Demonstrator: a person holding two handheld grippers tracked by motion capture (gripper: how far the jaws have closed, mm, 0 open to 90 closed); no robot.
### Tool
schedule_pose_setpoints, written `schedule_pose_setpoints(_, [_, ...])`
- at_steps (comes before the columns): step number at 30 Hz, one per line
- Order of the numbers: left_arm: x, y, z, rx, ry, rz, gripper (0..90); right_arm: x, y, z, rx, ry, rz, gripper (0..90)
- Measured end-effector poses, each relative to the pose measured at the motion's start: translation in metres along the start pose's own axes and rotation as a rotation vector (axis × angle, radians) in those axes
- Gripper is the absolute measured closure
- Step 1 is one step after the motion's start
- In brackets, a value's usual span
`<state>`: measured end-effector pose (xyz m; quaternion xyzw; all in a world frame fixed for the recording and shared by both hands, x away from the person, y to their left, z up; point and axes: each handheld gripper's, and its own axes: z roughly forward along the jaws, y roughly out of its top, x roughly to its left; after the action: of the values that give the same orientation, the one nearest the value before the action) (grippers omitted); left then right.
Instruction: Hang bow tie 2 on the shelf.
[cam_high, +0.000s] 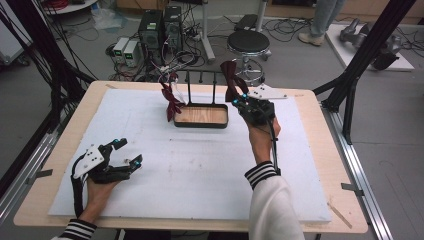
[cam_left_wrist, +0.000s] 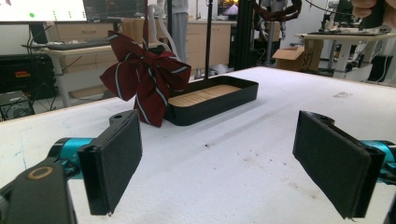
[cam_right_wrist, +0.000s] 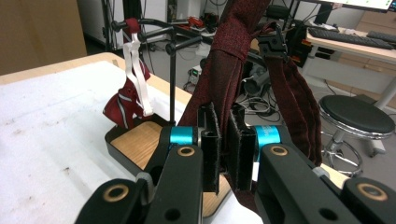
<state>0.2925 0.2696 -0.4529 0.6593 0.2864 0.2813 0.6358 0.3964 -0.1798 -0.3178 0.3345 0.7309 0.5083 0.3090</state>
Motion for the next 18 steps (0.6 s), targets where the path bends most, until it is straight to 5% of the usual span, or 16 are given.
schedule_pose_setpoints(18, [0.000,0.000,-0.001,-0.003,-0.002,0.002,16.2,-0.010,0.005,0.021,-0.012,0.049,0.047,85.3])
